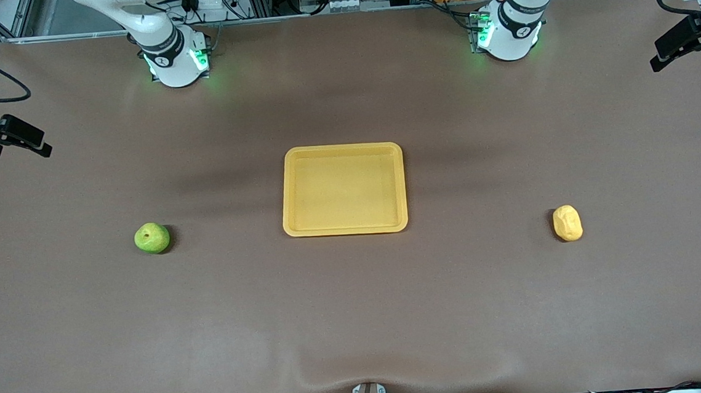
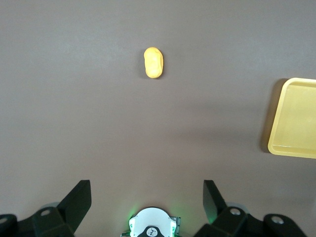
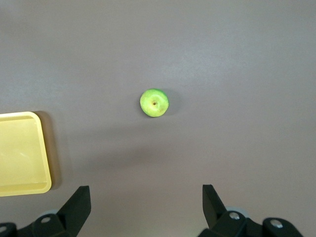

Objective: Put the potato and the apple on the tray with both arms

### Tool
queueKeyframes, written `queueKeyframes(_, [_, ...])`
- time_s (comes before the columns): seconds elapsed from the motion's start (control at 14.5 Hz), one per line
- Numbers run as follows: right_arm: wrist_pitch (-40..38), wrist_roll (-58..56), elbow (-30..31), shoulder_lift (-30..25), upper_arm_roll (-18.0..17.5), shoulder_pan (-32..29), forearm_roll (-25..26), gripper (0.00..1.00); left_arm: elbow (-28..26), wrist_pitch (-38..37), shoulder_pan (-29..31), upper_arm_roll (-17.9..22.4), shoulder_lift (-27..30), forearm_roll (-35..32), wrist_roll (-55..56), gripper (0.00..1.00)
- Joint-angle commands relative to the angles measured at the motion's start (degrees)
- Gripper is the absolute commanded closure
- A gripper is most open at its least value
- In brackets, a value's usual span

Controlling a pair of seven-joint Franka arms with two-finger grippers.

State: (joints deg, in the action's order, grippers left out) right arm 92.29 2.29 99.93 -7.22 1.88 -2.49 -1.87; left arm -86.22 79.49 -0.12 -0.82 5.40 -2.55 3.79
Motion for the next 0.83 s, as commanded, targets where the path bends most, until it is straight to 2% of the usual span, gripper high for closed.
queueKeyframes(0.0, [0.3,-0.6,0.4,-0.6,-0.5,-0.3,1.3,0.00,-0.2,-0.7,-0.3,0.6,0.0,0.9,-0.4,0.00])
queueKeyframes(0.28, [0.6,-0.6,0.6,-0.1,-0.5,-0.4,1.3,0.00,0.0,-0.7,-0.5,0.6,-0.2,0.2,-0.9,0.00])
queueKeyframes(0.76, [6.5,-0.4,1.1,6.5,-0.6,0.8,1.1,0.00,-0.9,-1.2,-0.4,0.5,-0.1,0.2,-0.5,0.00])
